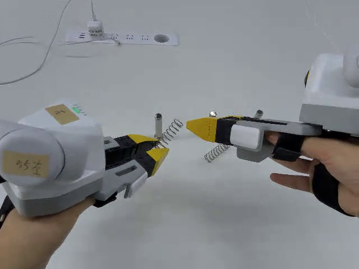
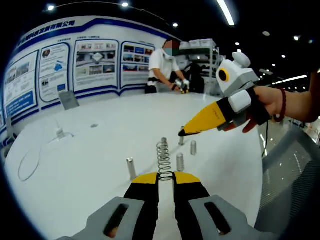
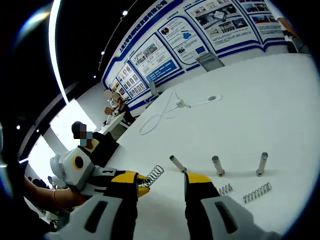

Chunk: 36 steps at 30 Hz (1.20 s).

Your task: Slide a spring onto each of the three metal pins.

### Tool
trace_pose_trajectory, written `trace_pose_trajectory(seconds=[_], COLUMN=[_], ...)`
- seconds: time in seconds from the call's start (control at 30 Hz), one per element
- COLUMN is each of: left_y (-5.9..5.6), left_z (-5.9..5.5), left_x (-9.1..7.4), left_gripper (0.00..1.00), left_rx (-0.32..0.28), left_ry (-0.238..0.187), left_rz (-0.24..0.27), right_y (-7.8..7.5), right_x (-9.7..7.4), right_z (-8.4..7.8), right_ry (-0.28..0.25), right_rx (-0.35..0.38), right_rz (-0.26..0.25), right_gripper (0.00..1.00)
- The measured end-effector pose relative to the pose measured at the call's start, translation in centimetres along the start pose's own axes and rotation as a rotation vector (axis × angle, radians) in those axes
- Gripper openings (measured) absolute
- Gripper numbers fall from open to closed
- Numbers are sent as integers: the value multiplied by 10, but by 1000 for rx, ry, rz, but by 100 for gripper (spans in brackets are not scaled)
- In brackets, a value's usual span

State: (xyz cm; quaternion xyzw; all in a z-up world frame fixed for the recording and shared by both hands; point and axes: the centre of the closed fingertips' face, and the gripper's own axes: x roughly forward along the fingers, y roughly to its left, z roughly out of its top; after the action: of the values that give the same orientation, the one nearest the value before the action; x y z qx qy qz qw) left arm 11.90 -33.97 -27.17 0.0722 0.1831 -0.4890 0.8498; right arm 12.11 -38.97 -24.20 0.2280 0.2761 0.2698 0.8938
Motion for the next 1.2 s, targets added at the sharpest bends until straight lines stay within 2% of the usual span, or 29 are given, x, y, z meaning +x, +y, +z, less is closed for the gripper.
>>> trace_pose_trajectory(seconds=[0.1,0.23,0.57,0.8,0.87,1.2], left_y=[-4,-7,-15,-18,-20,-21], left_z=[2,5,14,23,25,26], left_x=[0,-1,-3,-7,-7,-7], left_gripper=[10,10,10,10,10,10], left_rx=[7,-20,-38,-42,-42,-44], left_ry=[-10,-34,-75,-106,-109,-109], left_rz=[-16,-31,-50,-61,-67,-68], right_y=[1,2,9,14,13,16], right_x=[2,5,10,12,12,12], right_z=[1,-1,0,4,5,4], right_ry=[-12,-16,-43,-71,-84,-72], right_rx=[12,38,81,153,183,192], right_rz=[5,15,44,83,88,113], right_gripper=[37,35,26,20,18,13])
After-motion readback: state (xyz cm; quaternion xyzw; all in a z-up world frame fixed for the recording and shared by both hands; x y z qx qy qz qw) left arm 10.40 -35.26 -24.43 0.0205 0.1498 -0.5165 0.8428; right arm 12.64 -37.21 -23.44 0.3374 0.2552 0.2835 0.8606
